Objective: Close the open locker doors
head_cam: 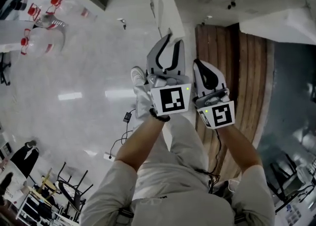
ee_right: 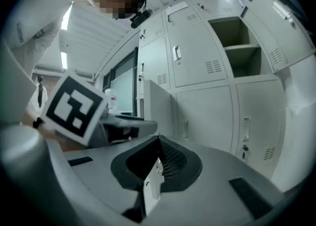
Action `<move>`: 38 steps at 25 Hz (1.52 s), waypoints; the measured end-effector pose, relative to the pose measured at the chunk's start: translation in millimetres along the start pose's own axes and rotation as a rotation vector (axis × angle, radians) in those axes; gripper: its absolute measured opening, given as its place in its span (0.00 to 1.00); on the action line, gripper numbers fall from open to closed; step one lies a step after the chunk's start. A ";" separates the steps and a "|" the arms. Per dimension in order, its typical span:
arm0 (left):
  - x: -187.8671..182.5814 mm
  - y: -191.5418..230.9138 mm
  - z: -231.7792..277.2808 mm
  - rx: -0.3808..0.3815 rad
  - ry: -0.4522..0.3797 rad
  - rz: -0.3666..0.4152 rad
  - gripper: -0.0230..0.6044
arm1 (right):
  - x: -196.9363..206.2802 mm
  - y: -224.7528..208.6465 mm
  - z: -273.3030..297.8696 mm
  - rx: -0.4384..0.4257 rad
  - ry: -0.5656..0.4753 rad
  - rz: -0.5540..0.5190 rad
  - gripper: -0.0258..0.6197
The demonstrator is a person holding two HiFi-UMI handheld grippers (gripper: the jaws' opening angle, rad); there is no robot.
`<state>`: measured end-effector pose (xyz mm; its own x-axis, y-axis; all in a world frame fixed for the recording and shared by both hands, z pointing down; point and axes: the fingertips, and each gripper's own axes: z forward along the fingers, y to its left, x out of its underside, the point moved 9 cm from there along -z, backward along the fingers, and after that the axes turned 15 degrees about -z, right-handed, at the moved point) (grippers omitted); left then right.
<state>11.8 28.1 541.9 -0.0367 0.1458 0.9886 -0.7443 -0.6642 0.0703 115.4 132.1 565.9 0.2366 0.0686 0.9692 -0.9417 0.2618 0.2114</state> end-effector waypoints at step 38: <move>106.3 336.1 -1.0 0.044 0.056 -0.181 0.07 | -12.2 123.3 369.5 -0.463 -0.134 -0.135 0.11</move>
<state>-242.9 -178.8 670.5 0.0567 0.3053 0.9506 -0.7125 -0.6546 0.2528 -92.0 -192.2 626.8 0.2872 -0.1120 0.9513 -0.6924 0.6620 0.2869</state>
